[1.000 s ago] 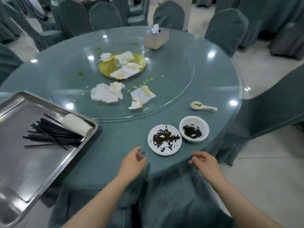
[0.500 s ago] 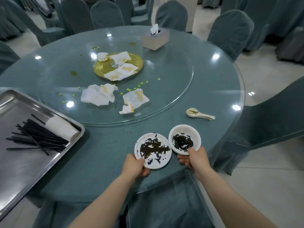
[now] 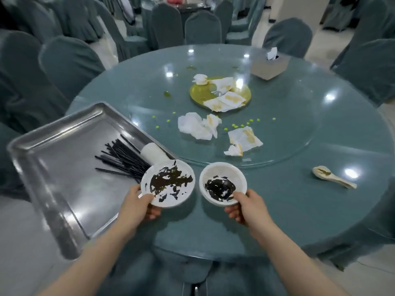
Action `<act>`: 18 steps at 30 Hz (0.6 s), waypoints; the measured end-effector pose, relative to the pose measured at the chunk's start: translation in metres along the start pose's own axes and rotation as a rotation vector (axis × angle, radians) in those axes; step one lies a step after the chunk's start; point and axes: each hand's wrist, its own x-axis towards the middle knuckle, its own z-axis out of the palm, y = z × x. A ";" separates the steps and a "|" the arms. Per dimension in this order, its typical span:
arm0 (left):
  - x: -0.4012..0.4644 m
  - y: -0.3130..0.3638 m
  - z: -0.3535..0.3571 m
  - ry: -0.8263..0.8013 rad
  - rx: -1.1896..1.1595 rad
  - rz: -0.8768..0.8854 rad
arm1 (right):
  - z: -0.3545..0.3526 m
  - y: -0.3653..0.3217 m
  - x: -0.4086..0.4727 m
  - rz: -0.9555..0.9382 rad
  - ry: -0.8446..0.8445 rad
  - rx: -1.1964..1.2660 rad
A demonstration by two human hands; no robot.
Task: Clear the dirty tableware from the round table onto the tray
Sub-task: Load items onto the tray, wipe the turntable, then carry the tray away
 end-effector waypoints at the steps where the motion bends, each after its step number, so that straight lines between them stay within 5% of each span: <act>1: 0.004 -0.003 -0.020 0.027 -0.016 -0.013 | 0.018 -0.003 -0.002 -0.002 -0.026 -0.006; 13: 0.045 -0.053 -0.176 0.200 -0.061 -0.108 | 0.216 -0.016 -0.004 0.092 -0.316 -0.037; 18: 0.065 -0.059 -0.193 0.207 -0.067 -0.135 | 0.268 -0.013 0.007 0.157 -0.290 -0.118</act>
